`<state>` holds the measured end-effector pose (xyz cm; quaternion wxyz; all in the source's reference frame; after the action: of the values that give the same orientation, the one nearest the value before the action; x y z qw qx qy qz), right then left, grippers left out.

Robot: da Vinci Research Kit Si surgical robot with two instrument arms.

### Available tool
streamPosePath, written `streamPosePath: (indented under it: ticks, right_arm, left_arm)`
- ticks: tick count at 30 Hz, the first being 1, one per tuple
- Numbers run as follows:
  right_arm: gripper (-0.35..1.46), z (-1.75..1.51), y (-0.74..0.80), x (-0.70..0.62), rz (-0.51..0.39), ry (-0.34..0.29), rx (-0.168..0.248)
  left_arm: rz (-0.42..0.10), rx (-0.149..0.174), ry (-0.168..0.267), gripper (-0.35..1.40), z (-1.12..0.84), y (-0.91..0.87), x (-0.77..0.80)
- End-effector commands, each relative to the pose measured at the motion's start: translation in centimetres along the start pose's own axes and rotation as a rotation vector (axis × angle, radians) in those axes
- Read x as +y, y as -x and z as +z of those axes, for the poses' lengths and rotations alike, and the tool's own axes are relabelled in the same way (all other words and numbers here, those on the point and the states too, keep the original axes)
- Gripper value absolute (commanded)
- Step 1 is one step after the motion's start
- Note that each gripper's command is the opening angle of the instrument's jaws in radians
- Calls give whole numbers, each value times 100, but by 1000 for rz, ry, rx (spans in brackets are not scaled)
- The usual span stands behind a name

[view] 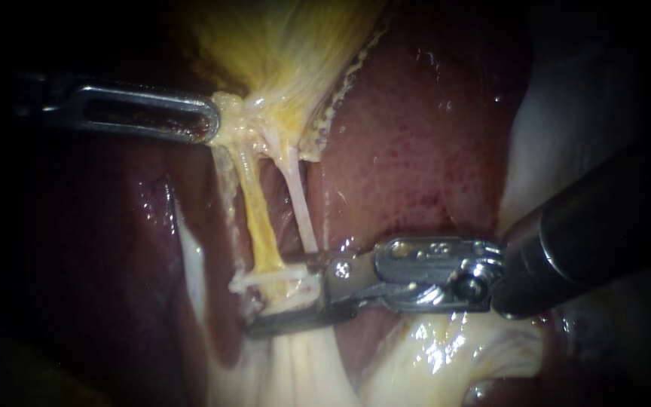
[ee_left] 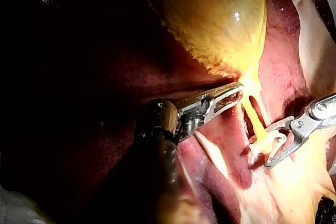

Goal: Clipping second clip left tube

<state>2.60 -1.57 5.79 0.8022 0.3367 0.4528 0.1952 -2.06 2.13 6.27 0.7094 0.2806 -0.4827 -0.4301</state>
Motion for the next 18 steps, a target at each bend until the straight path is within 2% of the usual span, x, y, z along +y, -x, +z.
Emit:
streamPosePath:
  ticks: [1,10,18]
  right_arm:
    - [41,0,0,0,6,0,0]
    - [41,-2,-2,1,7,-1,3]
    - [42,-14,-15,14,20,27,17]
  left_arm:
    - [0,0,-2,-35,1,-1,0]
    - [0,0,-2,-35,1,-1,0]
    - [0,0,-1,-35,1,-1,0]
